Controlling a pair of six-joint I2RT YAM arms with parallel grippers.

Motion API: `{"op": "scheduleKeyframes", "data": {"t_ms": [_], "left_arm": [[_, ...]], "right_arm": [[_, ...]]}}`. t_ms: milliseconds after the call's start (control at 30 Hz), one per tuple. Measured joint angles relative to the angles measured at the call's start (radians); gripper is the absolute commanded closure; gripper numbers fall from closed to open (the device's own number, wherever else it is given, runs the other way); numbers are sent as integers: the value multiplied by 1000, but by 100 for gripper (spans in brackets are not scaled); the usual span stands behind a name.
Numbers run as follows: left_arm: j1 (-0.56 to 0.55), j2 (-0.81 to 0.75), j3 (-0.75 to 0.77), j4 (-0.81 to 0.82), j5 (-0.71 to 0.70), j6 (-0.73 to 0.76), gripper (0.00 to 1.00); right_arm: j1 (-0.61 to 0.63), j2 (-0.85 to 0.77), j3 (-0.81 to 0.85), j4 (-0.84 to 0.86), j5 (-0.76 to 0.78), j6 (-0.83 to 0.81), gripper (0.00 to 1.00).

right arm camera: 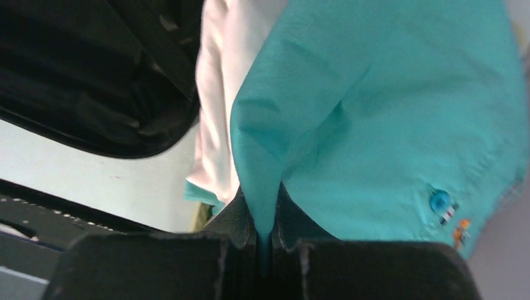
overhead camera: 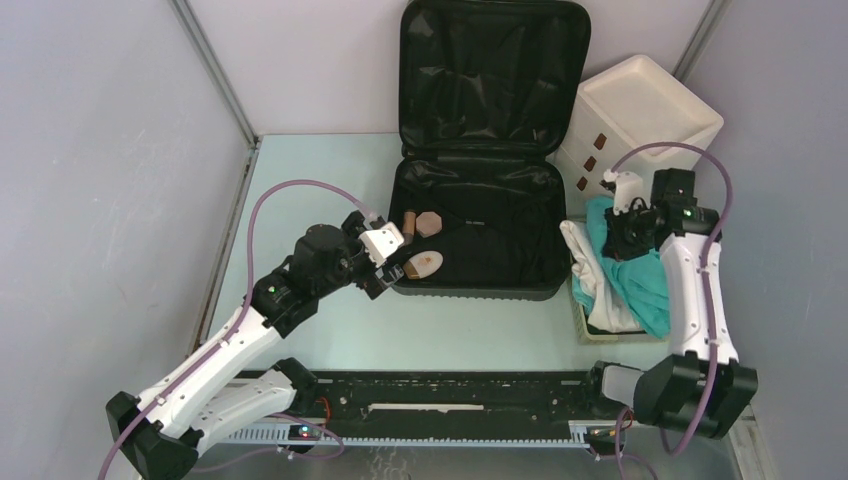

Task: Open, take out, and arrange the luggage
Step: Place the clothes in the bin.

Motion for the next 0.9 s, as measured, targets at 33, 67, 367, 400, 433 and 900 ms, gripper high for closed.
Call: {"op": "scheduleKeyframes", "data": {"t_ms": [33,67,367,400,433,900], "left_arm": [[0,0,0,0,0,0,0],[0,0,0,0,0,0,0],[0,0,0,0,0,0,0],[0,0,0,0,0,0,0],[0,0,0,0,0,0,0],[3,0,0,0,1,0,0]], "right_arm": [[10,19,-3,8,-10,16,99],[20,39,-5,15,-21,31,98],[88,202,-59,64,-167,103,50],[87,222,-59,61,-197,97,44],[87,228,-59,58,-206,98,40],[-223,47,185,-242,-571,-211,38]]}}
